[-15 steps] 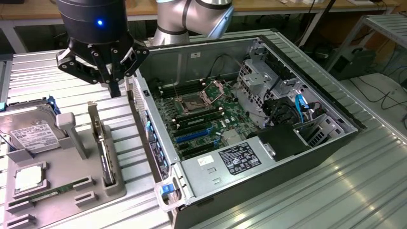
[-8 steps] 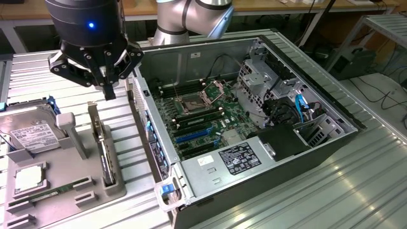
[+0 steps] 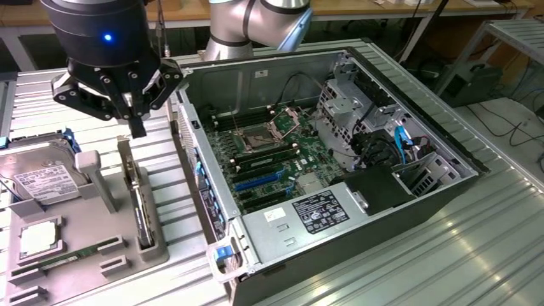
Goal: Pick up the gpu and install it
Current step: 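Reach for the gpu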
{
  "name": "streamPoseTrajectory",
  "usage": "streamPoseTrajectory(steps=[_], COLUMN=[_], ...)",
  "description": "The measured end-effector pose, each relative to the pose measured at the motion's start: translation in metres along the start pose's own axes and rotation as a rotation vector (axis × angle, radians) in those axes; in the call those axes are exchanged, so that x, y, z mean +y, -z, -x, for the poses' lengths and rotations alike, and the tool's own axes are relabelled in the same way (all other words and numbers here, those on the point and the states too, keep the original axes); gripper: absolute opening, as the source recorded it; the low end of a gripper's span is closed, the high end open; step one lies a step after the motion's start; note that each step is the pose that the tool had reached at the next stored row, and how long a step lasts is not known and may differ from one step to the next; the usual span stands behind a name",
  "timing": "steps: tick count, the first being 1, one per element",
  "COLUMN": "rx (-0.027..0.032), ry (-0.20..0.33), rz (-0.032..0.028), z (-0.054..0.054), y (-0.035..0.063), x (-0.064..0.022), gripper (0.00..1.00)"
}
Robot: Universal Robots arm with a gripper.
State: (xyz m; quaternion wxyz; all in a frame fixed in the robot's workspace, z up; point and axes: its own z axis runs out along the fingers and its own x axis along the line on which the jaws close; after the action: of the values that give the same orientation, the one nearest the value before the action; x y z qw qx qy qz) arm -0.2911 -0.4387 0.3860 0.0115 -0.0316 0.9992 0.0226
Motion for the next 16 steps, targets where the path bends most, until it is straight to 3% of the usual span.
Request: streamPoseTrajectory(steps=[16], rx=[0.0003], ry=[0.006], rz=[0.0001], z=[-0.03], y=[-0.0003], x=[-0.0077], gripper=[0.11])
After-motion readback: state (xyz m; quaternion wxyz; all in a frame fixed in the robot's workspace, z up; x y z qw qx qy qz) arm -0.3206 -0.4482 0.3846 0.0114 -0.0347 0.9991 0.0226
